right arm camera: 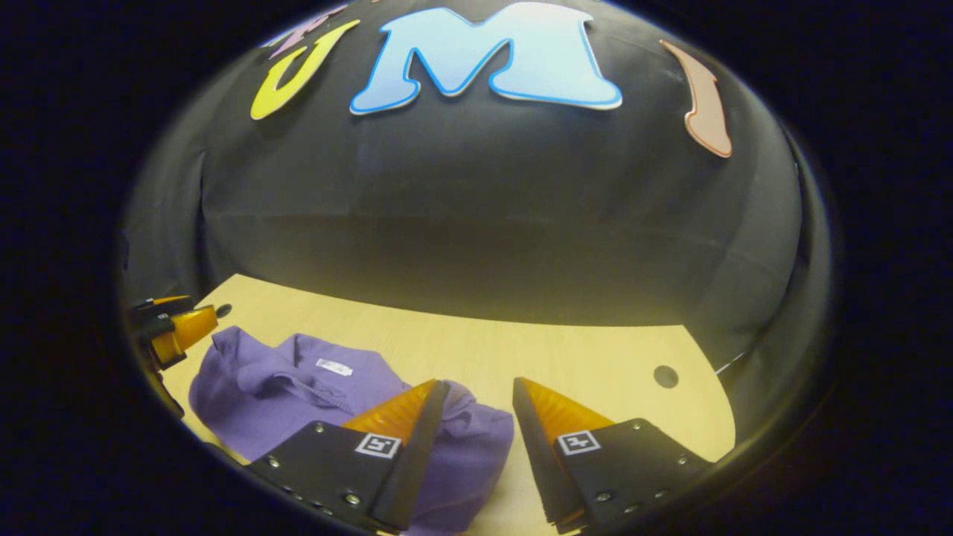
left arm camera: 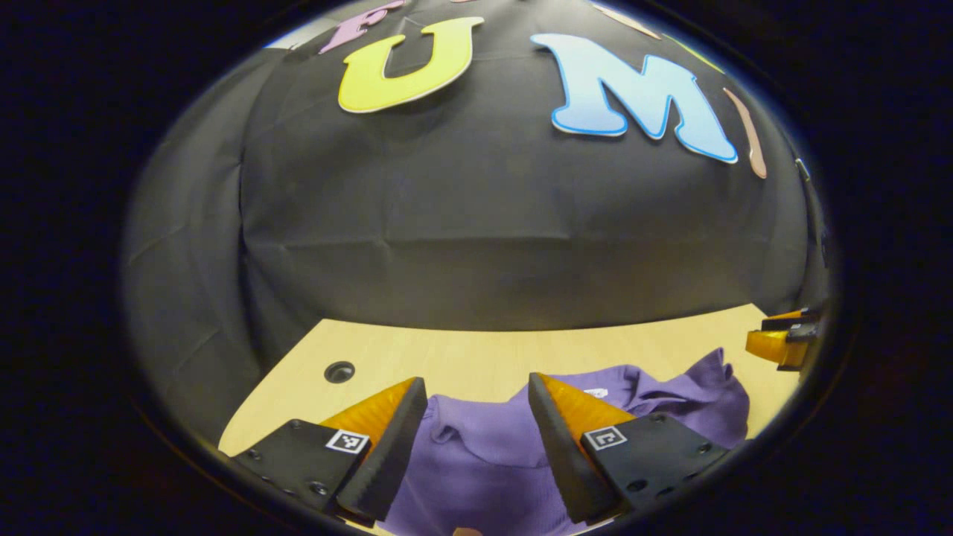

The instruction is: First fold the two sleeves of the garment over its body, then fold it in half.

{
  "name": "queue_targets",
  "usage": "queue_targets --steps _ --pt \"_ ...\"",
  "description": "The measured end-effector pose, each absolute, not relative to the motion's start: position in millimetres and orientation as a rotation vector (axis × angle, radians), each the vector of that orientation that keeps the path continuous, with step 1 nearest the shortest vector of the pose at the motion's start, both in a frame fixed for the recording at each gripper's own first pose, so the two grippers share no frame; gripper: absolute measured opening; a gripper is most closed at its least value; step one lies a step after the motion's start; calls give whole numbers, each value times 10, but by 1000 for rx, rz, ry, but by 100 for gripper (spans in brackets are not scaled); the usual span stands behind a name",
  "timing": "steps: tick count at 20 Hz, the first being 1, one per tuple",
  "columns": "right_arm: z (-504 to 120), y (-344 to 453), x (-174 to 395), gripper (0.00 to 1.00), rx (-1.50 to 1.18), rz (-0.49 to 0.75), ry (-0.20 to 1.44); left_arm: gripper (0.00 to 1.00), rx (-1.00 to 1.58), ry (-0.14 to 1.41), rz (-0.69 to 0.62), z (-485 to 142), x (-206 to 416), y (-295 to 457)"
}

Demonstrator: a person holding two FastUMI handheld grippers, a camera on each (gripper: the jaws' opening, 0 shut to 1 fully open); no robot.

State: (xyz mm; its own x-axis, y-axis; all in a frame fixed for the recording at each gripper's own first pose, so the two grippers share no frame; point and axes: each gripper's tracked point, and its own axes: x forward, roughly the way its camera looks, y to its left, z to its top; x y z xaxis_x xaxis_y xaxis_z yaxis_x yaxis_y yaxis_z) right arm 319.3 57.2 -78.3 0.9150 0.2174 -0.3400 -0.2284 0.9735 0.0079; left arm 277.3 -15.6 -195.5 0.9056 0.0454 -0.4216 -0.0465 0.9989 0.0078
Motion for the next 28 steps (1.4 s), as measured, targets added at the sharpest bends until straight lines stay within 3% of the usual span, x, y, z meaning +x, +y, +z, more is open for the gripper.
queue_targets --steps 4,18,28 --pt "-397 457 2928 81 -36 185 248 96 -25 361 16 -1588 2656 -172" --pt "680 400 1125 80 -64 65 -15 94 -83 163 -109 -573 1495 -57" --pt "947 594 342 80 -88 122 -117 95 -37 51 -131 -16 655 -89"
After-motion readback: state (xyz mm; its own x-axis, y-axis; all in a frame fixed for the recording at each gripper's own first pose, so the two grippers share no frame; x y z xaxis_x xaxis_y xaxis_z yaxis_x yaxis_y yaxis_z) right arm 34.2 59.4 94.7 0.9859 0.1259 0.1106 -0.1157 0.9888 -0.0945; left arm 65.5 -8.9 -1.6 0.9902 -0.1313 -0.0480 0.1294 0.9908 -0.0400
